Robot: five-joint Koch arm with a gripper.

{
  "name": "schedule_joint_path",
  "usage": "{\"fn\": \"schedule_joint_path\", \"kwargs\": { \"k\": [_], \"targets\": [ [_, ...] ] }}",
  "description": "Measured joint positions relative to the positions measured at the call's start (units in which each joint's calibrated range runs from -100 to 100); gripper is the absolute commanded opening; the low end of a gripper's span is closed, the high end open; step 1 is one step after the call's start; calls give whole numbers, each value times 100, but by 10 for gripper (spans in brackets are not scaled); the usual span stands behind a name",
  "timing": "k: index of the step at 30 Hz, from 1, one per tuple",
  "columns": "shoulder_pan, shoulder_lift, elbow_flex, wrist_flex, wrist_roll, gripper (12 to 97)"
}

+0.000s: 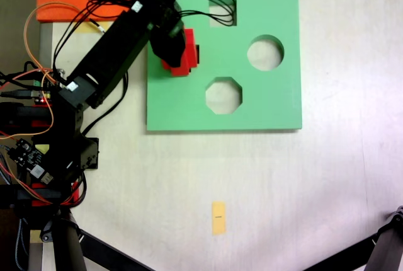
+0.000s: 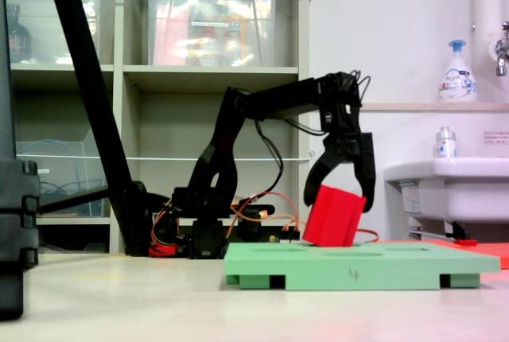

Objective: Put the cross columnar block into the corresponding hole

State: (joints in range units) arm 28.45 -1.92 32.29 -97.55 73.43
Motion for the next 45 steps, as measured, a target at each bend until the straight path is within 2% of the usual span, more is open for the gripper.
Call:
{"fn": "schedule_joint_path", "kwargs": {
  "k": [16,27,33,34,36,39,45],
  "targets": [
    [112,137,225,49,-34,393],
    [59,342,225,59,308,429],
    [34,424,196,69,322,552],
    [34,424,176,69,317,599],
    [29,424,49,59,298,758],
    [20,424,0,59,249,874],
    [-5,342,0,59,88,885]
  ]
}}
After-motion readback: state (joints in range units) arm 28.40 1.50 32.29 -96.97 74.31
